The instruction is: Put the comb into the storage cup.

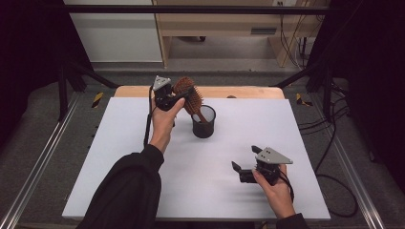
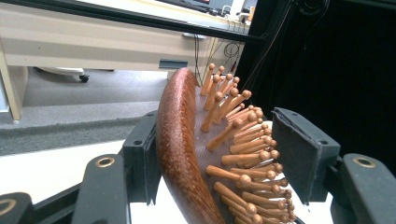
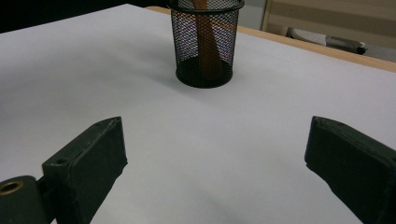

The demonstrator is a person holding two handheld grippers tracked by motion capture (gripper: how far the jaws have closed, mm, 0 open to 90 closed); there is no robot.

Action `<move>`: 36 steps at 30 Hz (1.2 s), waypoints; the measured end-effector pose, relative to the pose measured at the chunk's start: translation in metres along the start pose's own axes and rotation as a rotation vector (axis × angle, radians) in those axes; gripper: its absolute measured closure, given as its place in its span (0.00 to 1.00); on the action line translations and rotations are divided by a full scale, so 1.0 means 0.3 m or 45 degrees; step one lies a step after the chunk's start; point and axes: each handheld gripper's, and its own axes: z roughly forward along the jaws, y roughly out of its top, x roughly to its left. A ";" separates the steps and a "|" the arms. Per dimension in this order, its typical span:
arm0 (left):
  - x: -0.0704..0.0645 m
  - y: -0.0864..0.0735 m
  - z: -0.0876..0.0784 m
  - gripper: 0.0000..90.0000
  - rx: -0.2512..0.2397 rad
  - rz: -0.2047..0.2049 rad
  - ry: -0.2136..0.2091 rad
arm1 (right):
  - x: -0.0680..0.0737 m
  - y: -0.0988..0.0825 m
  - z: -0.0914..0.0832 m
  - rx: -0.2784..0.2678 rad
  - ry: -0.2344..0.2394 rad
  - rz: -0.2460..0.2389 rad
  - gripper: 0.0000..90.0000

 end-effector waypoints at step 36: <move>0.001 -0.007 -0.011 0.12 -0.029 0.032 0.067 | 0.000 0.000 -0.001 0.000 -0.001 -0.001 0.06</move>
